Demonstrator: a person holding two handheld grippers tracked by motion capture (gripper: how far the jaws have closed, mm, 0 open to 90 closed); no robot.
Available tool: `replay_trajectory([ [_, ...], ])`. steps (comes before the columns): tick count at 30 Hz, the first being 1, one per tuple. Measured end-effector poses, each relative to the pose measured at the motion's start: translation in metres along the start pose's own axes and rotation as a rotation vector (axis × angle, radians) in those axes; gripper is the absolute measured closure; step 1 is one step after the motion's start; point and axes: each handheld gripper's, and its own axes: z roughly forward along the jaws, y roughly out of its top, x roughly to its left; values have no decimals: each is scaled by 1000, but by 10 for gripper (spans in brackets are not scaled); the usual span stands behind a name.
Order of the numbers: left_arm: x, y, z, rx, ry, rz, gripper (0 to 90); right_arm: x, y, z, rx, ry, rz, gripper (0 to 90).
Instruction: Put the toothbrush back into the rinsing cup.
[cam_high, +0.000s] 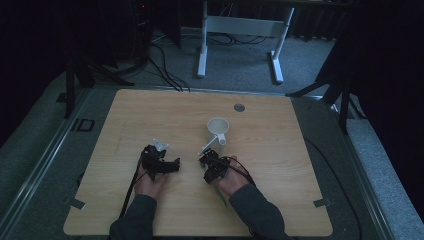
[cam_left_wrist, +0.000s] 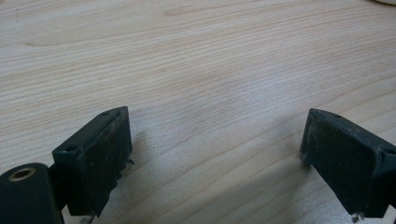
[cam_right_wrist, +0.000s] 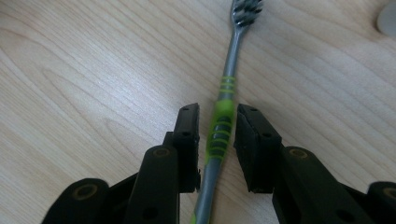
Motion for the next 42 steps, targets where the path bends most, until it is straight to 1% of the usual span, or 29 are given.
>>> replay_trajectory([
  [5, 0, 0, 0, -1, 0, 0, 91, 1, -1, 3, 13, -14, -9, 714],
  [12, 0, 0, 0, -1, 0, 0, 91, 1, 0, 4, 16, -28, -11, 747],
  [14, 0, 0, 0, -1, 0, 0, 91, 1, 0, 5, 21, -41, -18, 754],
  [21, 0, 0, 0, 0, 0, 0, 91, 3, 0, 7, 34, -50, -31, 763],
  [32, 0, 0, 0, 0, 0, 0, 91, 4, 0, 8, 36, -69, -40, 801],
  [35, 0, 0, 0, -1, 0, 0, 91, 1, -1, 6, 23, -54, -30, 802],
  [37, 0, 0, 0, 0, 0, 0, 91, 0, -3, 3, 13, -54, -29, 803],
  [38, 0, 0, 0, 1, 0, 0, 92, -1, -3, 0, 5, -55, -24, 802],
  [42, 0, 0, 0, 0, 0, 1, 91, -5, -4, -8, -32, -34, -13, 802],
])
